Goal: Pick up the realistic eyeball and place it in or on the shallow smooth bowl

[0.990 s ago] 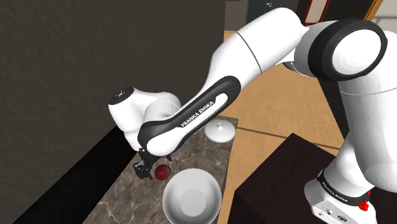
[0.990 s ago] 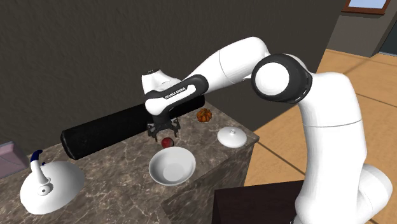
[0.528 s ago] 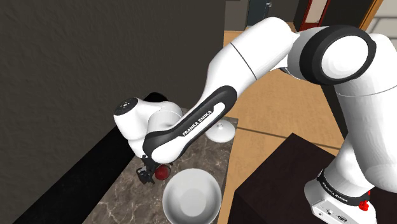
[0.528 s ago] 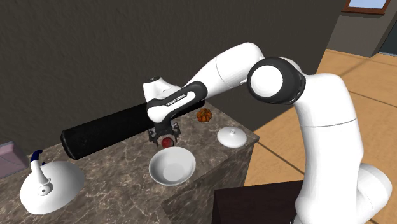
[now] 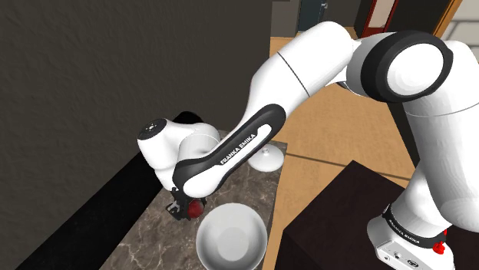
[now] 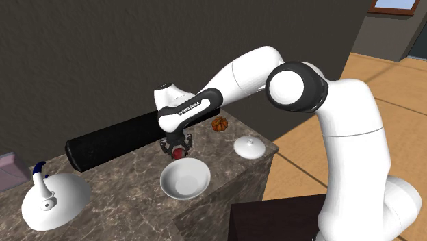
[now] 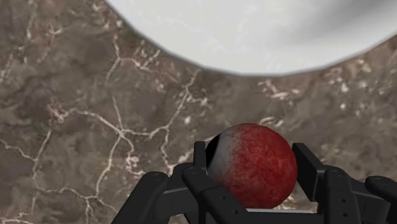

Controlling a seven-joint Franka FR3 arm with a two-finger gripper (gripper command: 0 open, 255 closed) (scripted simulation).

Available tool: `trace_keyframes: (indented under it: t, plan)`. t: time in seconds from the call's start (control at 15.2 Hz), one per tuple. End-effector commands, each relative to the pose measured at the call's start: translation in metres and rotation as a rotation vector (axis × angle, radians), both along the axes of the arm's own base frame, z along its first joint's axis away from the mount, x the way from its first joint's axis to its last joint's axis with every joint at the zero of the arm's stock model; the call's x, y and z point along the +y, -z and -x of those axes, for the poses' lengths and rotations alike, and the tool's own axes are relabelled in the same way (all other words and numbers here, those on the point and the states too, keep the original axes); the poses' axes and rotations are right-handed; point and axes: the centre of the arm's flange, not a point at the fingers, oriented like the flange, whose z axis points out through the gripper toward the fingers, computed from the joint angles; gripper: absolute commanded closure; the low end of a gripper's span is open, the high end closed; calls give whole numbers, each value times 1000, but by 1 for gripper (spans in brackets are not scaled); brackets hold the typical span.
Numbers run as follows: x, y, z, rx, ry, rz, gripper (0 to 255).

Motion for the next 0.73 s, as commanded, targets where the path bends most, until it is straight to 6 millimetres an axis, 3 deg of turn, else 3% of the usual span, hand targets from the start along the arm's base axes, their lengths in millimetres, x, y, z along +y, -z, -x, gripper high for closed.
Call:
trace_keyframes:
  t: [0.0,0.46,0.66]
  plan:
    - [0,0,0,0,0,0,255]
    - [0,0,0,0,0,0,255]
    - [0,-16,0,0,0,0,255]
